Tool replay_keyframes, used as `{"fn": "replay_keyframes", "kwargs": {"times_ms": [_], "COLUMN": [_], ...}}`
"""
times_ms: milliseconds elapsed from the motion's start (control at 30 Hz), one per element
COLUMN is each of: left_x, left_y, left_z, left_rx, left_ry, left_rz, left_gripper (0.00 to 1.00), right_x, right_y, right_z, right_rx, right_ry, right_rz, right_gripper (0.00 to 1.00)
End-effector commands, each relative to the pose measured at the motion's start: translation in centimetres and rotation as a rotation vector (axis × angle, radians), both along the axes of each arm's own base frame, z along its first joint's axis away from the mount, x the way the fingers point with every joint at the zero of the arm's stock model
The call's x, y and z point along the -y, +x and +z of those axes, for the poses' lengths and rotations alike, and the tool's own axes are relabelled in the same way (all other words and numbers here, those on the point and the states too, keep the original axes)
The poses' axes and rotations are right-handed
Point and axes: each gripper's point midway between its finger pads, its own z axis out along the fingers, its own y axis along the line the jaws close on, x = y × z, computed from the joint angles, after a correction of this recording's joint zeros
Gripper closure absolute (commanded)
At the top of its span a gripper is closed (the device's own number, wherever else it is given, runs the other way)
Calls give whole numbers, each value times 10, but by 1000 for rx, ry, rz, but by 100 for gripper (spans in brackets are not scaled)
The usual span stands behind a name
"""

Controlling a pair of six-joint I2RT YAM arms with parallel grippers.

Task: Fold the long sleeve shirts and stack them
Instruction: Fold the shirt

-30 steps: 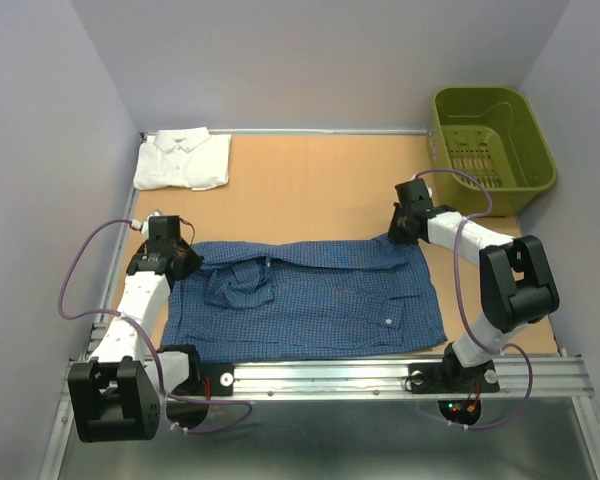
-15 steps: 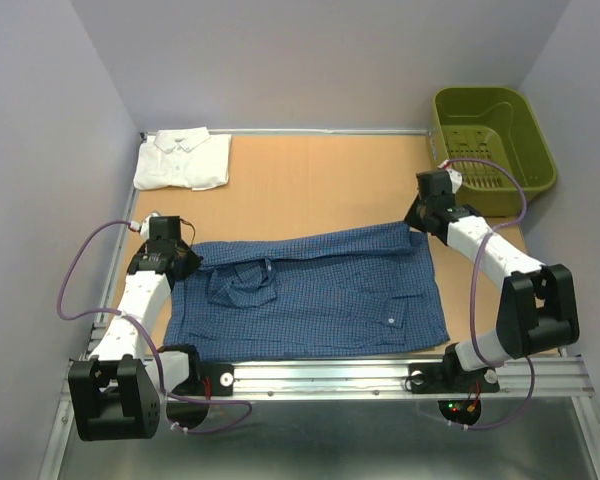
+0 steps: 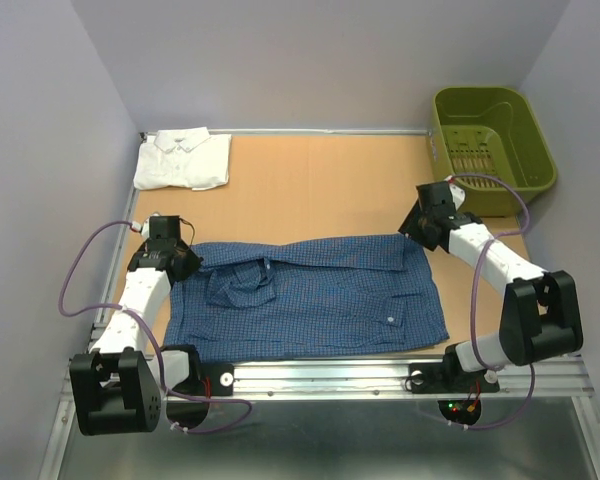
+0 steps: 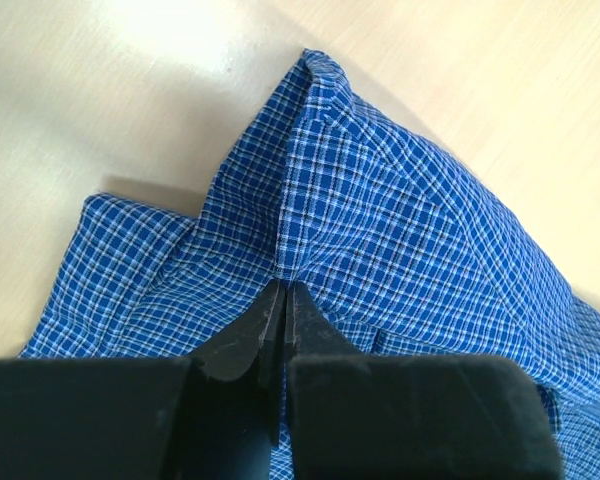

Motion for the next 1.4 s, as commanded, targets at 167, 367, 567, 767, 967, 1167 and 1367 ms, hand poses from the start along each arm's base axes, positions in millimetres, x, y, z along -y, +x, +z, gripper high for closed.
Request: {"fn": "replay_keyframes", "kwargs": {"times_ms": [167, 367, 567, 767, 967, 1167, 1367], "left_x": [8, 6, 6, 5, 5, 3, 3], "left_y": [2, 3, 3, 3, 3, 4, 4], "left_z": [-1, 0, 0, 1, 1, 2, 2], "left_rx": [2, 6, 6, 10, 6, 8, 7], "left_ry": [-26, -19, -18, -12, -11, -5, -3], "left_rz": [-57, -53, -54, -49, -49, -45, -46], "left_gripper": [87, 87, 87, 87, 87, 87, 87], "right_x": [-20, -17, -21, -24, -27, -22, -22], "right_y": [-38, -54, -57, -67, -67, -61, -52], "right_z": [-13, -33, -44, -58, -64, -63, -54], "right_rx": [-67, -111, -134, -157, -153, -114, -81], "right_ry": [236, 255, 289, 322, 341, 321, 325], "right_rz": [-126, -201, -219, -238, -235, -256, -253], "right_gripper": [41, 46, 48, 49, 51, 61, 73]}}
